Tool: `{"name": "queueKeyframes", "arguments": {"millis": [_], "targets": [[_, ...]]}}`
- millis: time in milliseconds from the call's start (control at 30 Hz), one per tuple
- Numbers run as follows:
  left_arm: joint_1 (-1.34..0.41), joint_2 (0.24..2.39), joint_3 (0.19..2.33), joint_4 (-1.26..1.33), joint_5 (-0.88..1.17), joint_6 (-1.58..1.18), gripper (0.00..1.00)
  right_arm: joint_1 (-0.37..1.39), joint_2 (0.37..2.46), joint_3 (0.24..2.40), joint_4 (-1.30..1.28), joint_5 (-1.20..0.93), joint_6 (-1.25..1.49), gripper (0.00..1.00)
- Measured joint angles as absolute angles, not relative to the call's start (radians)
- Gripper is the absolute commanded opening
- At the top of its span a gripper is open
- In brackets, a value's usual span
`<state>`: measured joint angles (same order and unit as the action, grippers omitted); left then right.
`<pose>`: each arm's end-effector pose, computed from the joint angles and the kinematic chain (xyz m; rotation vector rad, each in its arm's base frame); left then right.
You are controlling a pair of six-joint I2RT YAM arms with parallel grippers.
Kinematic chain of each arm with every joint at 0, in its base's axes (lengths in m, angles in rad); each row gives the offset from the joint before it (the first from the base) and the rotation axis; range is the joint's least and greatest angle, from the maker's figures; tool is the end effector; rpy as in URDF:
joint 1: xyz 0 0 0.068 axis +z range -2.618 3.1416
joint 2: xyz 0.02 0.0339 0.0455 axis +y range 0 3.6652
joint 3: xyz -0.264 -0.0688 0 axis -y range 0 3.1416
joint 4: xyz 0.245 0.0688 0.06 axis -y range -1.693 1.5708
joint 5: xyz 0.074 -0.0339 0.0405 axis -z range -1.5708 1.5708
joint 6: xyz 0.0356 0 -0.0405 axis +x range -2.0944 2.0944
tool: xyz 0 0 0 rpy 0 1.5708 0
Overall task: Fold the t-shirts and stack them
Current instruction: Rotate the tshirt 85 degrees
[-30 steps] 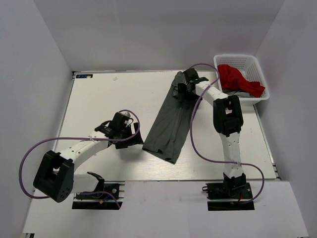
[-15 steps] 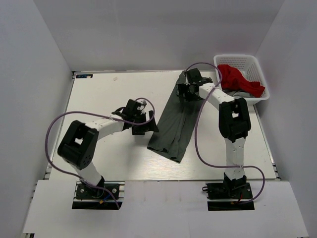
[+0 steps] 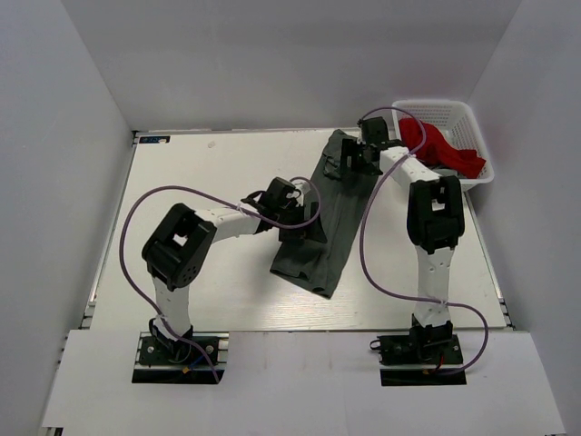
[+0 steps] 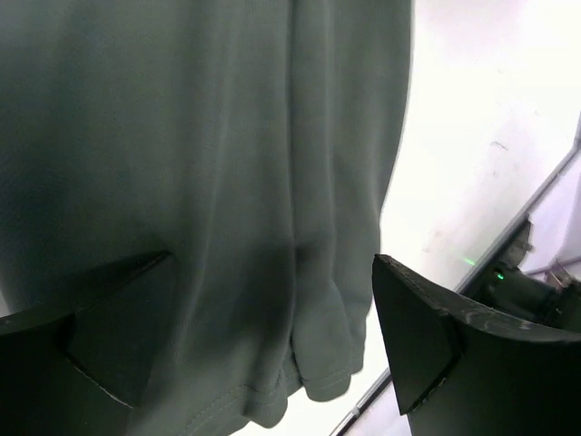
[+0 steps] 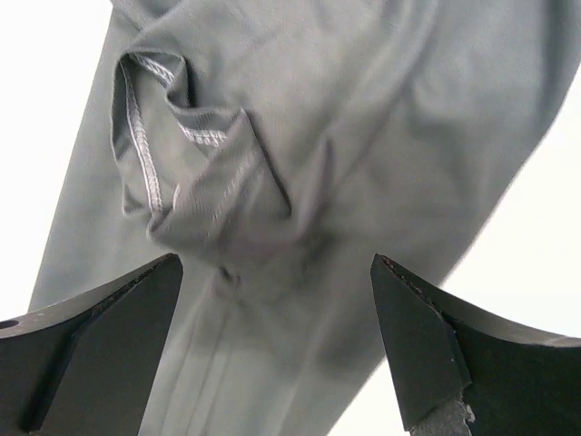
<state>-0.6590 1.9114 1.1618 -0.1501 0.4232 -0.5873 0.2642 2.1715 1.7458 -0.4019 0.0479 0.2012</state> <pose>0.3030 -0.2532 0.1559 0.2943 2.6498 -1.0049 0.4747 0.1266 0.2041 -0.0533 2.4027 0.1600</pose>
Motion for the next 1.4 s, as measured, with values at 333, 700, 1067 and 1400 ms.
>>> {"name": "queueKeyframes", "arguments": {"millis": [333,700,1067,1400], "targets": [[-0.694,1.936,1.169,-0.117,0.439,-0.629,1.0,0.277,2.319,1.862,-0.371,-0.124,0.179,0.9],[-0.812,1.872,1.124,-0.191,0.377,-0.654,1.0,0.365,2.368,1.935,-0.374,-0.192,0.13,0.9],[-0.805,1.738,1.135,-0.451,0.104,-0.632,1.0,0.387,2.11,1.748,-0.39,-0.175,0.163,0.9],[-0.793,1.313,0.892,-0.499,-0.038,-0.717,1.0,0.4,1.579,1.105,-0.297,-0.105,0.366,0.9]]}}
